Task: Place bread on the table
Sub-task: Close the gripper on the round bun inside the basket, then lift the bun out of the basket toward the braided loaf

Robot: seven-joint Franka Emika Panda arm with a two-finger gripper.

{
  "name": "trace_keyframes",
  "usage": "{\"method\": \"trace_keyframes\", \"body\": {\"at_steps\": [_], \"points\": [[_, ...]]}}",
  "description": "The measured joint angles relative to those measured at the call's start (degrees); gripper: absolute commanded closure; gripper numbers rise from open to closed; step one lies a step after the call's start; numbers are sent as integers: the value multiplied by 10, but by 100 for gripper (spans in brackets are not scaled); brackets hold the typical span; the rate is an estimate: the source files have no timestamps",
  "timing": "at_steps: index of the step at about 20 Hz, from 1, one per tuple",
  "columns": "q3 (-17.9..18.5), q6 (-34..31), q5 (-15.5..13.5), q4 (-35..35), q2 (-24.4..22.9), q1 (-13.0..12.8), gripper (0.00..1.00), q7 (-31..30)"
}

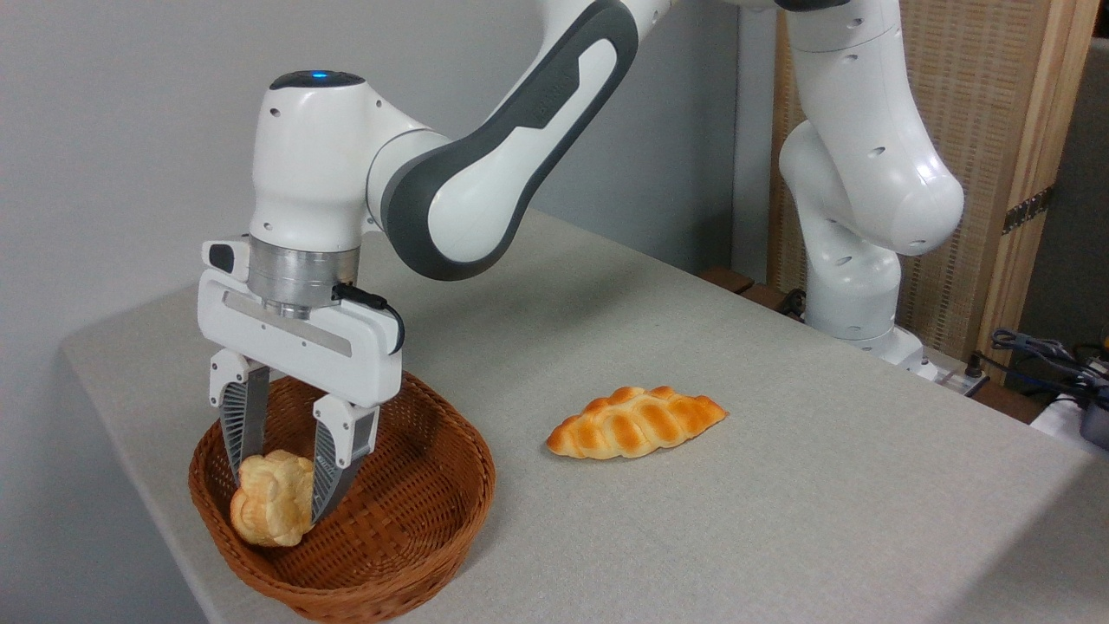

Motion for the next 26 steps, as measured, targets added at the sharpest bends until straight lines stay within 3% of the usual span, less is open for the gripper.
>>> {"method": "trace_keyframes", "body": {"at_steps": [15,18,26], "points": [[0,-7,1,3,-3,0,70,0],[0,-33,1,6,-19,1,70,0],[0,-176,1,11,-105,4,69,10]]}}
